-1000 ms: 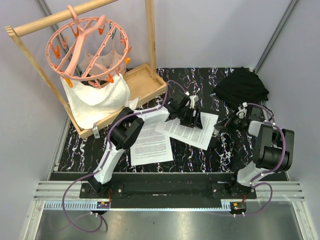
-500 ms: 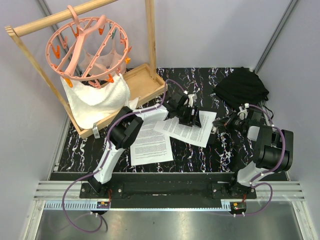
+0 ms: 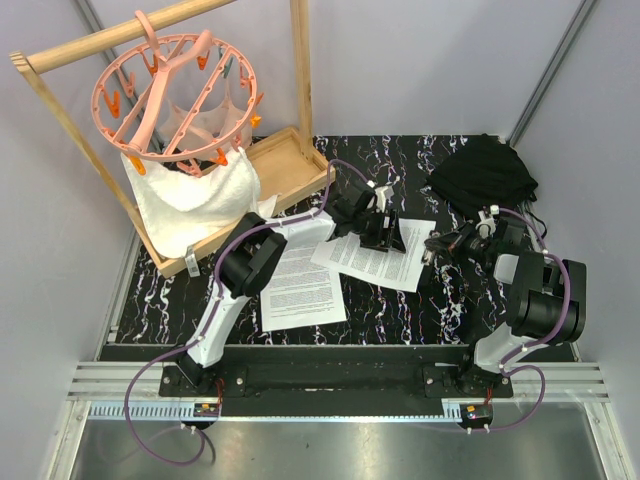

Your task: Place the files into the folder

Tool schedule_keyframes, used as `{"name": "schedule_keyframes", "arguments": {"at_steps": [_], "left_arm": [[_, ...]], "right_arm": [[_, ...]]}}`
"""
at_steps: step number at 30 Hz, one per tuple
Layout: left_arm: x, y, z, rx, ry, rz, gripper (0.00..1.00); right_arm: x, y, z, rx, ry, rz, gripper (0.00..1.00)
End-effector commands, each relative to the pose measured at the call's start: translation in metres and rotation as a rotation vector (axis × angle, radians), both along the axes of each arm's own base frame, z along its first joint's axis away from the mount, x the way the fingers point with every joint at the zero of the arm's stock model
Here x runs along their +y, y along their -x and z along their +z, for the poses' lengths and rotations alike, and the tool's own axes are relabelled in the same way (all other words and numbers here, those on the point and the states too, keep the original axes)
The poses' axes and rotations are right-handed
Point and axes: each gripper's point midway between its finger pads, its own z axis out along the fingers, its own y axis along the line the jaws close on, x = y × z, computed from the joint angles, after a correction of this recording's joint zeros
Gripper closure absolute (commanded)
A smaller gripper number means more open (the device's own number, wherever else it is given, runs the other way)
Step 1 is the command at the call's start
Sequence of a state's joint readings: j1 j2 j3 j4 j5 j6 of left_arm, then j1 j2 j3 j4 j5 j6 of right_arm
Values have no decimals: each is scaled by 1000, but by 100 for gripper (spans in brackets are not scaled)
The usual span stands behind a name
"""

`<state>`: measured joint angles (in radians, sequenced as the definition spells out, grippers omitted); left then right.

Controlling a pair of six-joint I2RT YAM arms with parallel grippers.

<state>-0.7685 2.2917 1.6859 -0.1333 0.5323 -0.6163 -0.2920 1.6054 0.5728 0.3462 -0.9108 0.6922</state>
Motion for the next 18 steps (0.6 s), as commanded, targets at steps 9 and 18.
{"name": "schedule_keyframes", "arguments": {"at_steps": [9,18], "left_arm": [[-4,25,-33,95,-19,-29,28],[44,3,-58,25,-188,10,25]], "right_arm": [[13,5,18,-45,-44,87,100],[2,3,16,-35,-21,58,100]]}}
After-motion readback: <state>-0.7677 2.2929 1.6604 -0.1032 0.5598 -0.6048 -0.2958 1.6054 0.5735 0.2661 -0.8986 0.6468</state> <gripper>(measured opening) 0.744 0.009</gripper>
